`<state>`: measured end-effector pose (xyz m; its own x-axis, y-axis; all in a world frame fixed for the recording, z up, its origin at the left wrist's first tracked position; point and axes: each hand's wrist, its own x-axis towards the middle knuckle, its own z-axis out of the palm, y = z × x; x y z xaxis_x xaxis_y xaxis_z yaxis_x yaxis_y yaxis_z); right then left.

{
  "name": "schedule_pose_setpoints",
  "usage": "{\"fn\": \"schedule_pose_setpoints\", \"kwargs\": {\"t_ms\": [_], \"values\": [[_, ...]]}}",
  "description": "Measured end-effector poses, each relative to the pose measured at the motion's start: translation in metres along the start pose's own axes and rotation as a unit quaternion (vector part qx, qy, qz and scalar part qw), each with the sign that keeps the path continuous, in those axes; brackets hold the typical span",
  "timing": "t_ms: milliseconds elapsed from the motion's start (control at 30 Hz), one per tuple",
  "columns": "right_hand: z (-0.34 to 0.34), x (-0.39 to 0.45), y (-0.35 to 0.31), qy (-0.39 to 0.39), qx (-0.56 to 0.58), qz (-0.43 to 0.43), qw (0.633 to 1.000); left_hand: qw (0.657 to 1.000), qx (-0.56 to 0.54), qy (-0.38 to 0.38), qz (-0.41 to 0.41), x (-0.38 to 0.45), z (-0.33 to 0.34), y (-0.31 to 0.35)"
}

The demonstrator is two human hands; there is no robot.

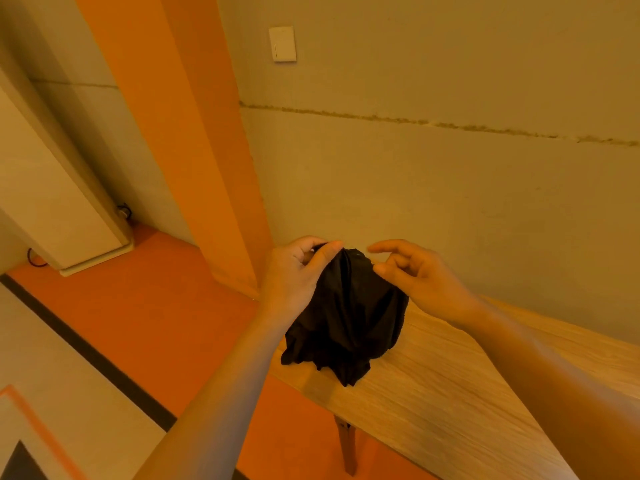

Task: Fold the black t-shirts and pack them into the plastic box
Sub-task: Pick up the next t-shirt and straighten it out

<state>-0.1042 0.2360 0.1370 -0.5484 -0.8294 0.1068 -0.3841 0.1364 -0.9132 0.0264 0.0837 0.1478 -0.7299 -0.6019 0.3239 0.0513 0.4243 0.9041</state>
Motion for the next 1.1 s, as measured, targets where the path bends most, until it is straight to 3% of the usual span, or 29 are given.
{"fn": "schedule_pose_setpoints", "kwargs": {"t_ms": [100, 200, 333, 500, 633, 900, 1100], "values": [[0.014, 0.001, -0.008, -0.046, 0.004, -0.004, 0.999, 1.000, -0.003, -0.021, 0.012, 0.002, 0.008, 0.001], [0.024, 0.002, -0.010, -0.032, 0.018, 0.011, 0.999, 0.999, -0.017, -0.037, 0.008, 0.002, 0.012, 0.003], [0.021, 0.003, -0.009, 0.006, 0.021, 0.030, 0.999, 0.995, -0.034, -0.071, -0.057, 0.000, 0.004, 0.001], [-0.002, -0.001, -0.004, -0.021, -0.036, 0.068, 0.997, 0.981, 0.016, -0.152, -0.116, 0.001, -0.020, -0.001], [-0.020, 0.001, -0.008, -0.014, -0.072, 0.086, 0.994, 0.976, 0.059, -0.185, -0.102, 0.004, -0.026, -0.001], [-0.051, 0.004, -0.028, 0.012, -0.135, 0.074, 0.988, 0.983, 0.088, -0.141, -0.082, 0.034, 0.009, 0.025], [-0.114, -0.002, -0.041, 0.050, -0.186, 0.115, 0.974, 0.972, 0.136, -0.190, 0.001, 0.072, 0.056, 0.074]]}}
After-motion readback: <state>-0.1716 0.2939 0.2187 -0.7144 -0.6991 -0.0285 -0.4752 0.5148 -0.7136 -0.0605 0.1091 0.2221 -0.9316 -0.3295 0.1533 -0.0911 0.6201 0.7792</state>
